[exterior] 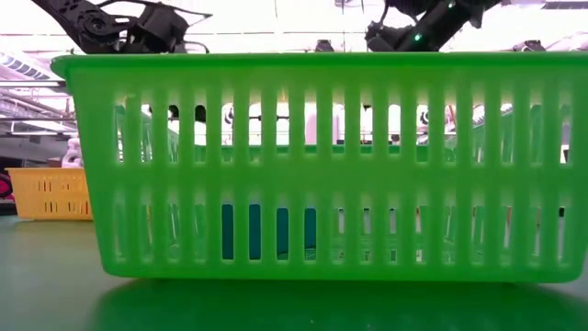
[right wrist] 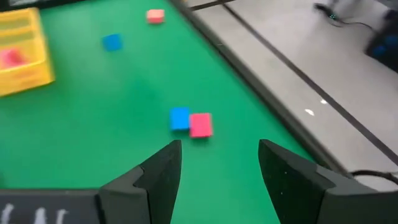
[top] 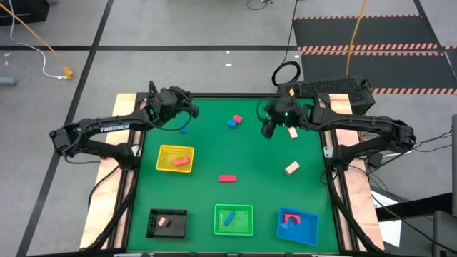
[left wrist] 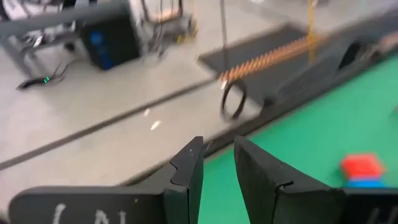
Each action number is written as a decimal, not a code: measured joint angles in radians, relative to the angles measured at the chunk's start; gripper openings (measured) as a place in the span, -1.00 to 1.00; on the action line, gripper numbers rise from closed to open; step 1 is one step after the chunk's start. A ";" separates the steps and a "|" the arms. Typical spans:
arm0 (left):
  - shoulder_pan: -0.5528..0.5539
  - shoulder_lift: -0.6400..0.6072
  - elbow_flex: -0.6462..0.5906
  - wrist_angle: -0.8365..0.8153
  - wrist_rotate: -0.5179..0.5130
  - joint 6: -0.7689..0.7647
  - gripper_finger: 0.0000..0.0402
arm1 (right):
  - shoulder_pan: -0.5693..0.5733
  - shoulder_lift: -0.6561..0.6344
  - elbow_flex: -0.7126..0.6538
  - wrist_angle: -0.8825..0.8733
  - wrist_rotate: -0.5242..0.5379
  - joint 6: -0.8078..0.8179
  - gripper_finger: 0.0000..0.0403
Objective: Sort & place blocks by color
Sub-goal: Put the orange square block into the yellow bin
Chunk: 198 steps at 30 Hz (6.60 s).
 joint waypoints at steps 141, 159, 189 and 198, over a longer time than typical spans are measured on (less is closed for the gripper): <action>0.360 0.505 0.247 -0.463 0.218 -0.366 0.25 | -0.370 0.086 -0.150 0.236 -0.084 0.031 0.02; 0.365 0.516 0.249 -0.479 0.294 -0.398 -0.35 | -0.370 0.086 -0.150 0.235 -0.084 0.032 0.02; -0.362 -0.141 0.247 -0.929 0.639 -0.646 -0.35 | -0.368 0.086 -0.150 0.234 -0.087 0.195 0.02; -0.703 -0.172 0.247 -0.953 0.615 -1.021 -0.35 | -0.368 0.086 -0.150 0.234 -0.087 0.155 0.02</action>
